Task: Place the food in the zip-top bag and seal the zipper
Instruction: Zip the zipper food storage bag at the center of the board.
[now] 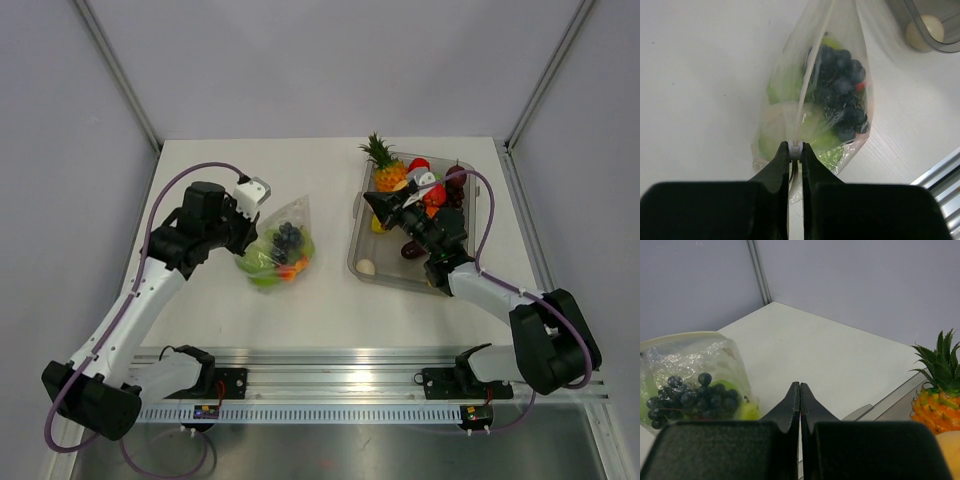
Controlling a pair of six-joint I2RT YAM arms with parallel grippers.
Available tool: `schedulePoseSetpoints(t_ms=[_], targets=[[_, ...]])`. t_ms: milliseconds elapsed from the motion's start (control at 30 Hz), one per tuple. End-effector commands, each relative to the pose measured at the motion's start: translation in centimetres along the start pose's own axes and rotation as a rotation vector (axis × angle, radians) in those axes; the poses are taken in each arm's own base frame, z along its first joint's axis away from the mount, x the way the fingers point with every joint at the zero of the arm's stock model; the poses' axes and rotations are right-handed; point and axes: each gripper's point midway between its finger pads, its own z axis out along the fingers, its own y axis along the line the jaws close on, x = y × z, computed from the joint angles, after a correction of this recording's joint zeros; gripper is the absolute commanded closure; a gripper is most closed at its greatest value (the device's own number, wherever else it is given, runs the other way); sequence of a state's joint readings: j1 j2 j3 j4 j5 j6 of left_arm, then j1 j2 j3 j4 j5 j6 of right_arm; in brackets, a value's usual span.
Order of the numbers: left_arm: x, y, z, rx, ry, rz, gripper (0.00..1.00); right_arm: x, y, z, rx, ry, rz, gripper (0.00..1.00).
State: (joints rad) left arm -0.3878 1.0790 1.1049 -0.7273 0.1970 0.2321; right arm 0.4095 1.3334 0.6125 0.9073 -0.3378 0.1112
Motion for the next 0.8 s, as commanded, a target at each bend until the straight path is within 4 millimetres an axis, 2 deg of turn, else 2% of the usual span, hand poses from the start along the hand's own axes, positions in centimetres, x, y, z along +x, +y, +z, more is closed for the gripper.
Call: schedulePoseSetpoints(t_ms=[0, 33, 67, 100, 133, 167, 200, 233, 267, 300, 333, 367, 400, 433, 600, 700, 767], targets=[[-2.6, 1.5, -2.0, -0.06, -0.085, 0.019, 1.0, -3.4, -0.2, 0.9, 0.008, -0.117, -0.012, 1.0], [-3.1, 1.2, -2.1, -0.04, -0.102, 0.022, 1.0, -3.4, 0.4, 1.1, -0.023, -0.111, -0.012, 1.0], [-3.3, 0.8, -2.2, -0.019, -0.111, 0.025, 1.0, -3.1, 2.1, 1.1, -0.128, -0.085, -0.026, 1.0], [-3.4, 0.5, -2.1, -0.002, -0.115, 0.029, 1.0, -1.9, 2.9, 1.2, -0.181, -0.022, -0.014, 1.0], [-3.5, 0.1, -2.0, 0.021, -0.121, 0.03, 1.0, -1.6, 3.7, 1.3, -0.24, 0.009, -0.019, 1.0], [-3.6, 0.0, -2.0, 0.03, -0.123, 0.034, 1.0, -1.6, 5.6, 1.3, -0.369, 0.032, -0.043, 1.0], [-3.5, -0.2, -1.8, 0.045, -0.122, 0.037, 1.0, -1.5, 6.2, 1.2, -0.41, 0.043, -0.041, 0.99], [-3.5, -0.3, -1.8, 0.053, -0.121, 0.038, 1.0, -1.5, 6.5, 1.4, -0.441, 0.048, -0.04, 0.89], [-3.4, -0.4, -1.7, 0.059, -0.12, 0.04, 1.0, -1.4, 7.5, 1.2, -0.5, 0.061, -0.042, 0.69], [-3.5, -0.7, -1.7, 0.073, -0.125, 0.049, 1.0, -0.5, 7.7, 1.1, -0.507, 0.113, -0.021, 0.46], [-3.5, -0.7, -1.7, 0.079, -0.125, 0.052, 1.0, -1.2, 8.5, 1.6, -0.534, 0.122, -0.048, 0.34], [-3.6, -0.9, -1.7, 0.091, -0.13, 0.058, 1.0, -0.8, 8.7, 1.9, -0.559, 0.129, -0.157, 0.33], [-3.7, -1.5, -1.7, 0.122, -0.139, 0.073, 1.0, 1.4, 10.3, 1.4, -0.587, 0.235, -0.146, 0.32], [-3.8, -1.8, -1.8, 0.142, -0.148, 0.081, 1.0, 0.8, 10.4, 2.2, -0.592, 0.228, -0.236, 0.3], [-4.8, -4.3, -2.8, 0.286, -0.201, 0.14, 1.0, 2.0, 10.7, 2.0, -0.599, 0.308, -0.301, 0.35], [-4.9, -5.1, -3.2, 0.333, -0.215, 0.158, 1.0, 1.8, 11.0, 2.0, -0.606, 0.324, -0.399, 0.34], [-5.0, -5.3, -3.2, 0.344, -0.22, 0.159, 1.0, 1.0, 12.0, 2.0, -0.631, 0.298, -0.459, 0.31]])
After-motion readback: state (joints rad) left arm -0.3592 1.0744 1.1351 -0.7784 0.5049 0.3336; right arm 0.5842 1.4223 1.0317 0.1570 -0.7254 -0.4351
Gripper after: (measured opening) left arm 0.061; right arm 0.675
